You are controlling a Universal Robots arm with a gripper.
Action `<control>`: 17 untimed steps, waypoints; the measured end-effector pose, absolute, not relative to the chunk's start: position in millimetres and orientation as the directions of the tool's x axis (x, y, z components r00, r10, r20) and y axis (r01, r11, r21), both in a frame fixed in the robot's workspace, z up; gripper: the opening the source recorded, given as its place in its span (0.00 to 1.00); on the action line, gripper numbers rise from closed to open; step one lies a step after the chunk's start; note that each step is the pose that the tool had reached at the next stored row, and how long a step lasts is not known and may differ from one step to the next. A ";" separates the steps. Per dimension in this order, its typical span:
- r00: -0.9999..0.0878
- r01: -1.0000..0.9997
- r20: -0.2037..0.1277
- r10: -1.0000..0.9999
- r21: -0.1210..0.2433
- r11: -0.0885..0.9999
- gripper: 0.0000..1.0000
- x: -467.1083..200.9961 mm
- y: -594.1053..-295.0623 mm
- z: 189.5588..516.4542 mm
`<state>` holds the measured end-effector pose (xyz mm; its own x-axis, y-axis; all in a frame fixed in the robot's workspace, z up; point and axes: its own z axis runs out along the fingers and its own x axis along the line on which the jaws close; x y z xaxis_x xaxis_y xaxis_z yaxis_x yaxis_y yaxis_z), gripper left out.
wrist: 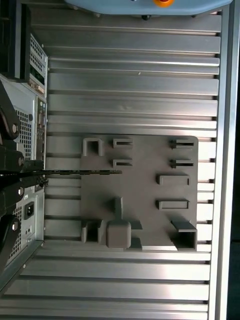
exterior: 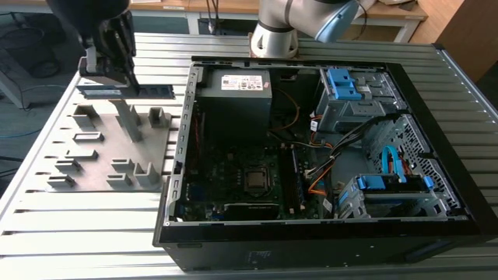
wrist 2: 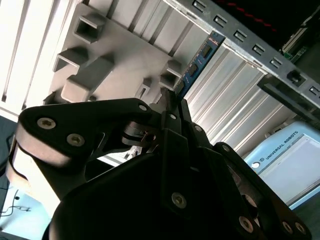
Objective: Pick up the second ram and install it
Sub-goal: 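Pick up the second ram and move it above second insertion slot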
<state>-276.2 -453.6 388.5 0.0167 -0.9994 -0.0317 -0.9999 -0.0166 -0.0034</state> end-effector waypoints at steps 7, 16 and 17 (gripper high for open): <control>0.017 -1.000 -0.032 -0.999 -0.003 -0.017 0.14 -257.4 -453.6 388.5; 0.017 -1.000 -0.032 -0.999 -0.003 -0.017 0.14 -233.5 -453.6 388.4; 0.017 -1.000 -0.032 -0.999 -0.003 -0.017 0.14 -230.8 -453.6 388.5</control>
